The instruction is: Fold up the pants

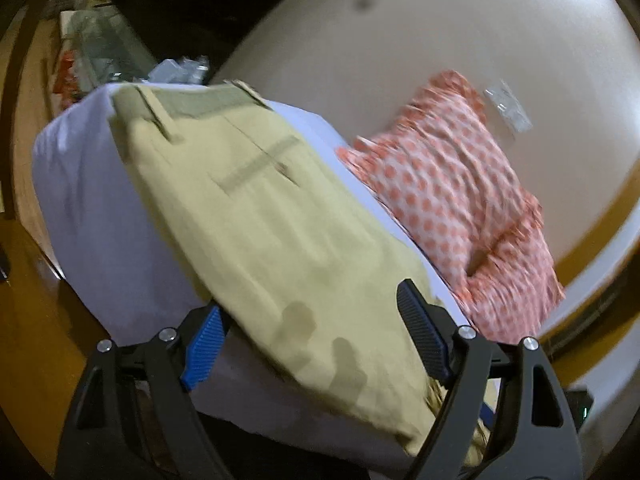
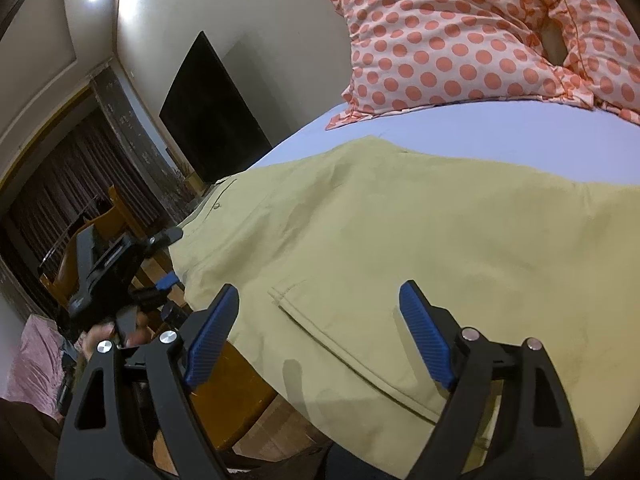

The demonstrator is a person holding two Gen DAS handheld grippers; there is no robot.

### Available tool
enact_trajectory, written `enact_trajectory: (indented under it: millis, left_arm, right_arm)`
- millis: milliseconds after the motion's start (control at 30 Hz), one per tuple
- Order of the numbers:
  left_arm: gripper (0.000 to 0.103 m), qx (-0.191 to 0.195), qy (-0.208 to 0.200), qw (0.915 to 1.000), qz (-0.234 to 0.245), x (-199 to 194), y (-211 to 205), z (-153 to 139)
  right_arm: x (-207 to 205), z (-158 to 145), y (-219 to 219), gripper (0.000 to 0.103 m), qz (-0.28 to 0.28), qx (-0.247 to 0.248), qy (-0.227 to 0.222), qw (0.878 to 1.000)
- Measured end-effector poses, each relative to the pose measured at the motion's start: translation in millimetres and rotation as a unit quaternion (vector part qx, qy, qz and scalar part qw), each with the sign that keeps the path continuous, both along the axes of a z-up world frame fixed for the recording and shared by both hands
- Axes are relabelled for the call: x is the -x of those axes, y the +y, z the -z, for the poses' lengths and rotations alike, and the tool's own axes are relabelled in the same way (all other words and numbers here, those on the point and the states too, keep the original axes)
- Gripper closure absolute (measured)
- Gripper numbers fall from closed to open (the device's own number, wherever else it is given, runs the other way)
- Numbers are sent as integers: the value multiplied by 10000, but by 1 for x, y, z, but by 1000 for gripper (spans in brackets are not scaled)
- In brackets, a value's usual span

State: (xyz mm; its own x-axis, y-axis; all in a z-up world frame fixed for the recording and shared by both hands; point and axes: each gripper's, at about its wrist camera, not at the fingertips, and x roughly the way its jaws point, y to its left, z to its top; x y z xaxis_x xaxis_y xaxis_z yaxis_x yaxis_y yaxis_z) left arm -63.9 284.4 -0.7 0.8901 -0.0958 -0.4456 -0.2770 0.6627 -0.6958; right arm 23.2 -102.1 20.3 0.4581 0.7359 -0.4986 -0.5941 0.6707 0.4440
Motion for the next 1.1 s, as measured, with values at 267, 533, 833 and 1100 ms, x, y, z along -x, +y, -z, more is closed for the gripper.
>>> enact_trajectory:
  millis: [267,533,833,1100]
  left_arm:
    - [57,120,67,9995,-269,-24,44,-18]
    - [78,469,451,9955,-686,5,48,-1]
    - [48,283,831,9945,-573,13,28,8]
    - [44,253,584,9970,-435,-6,29,-14]
  right_arm:
    - [-3,7,-6,18,49,-102,89,9999]
    - [-5,-1,-32,18,219,-314,-61,9992]
    - [-12,3,-35,17,224,-421,71,9988]
    - [-7,-1,-28,17,143,-379,-68,9992]
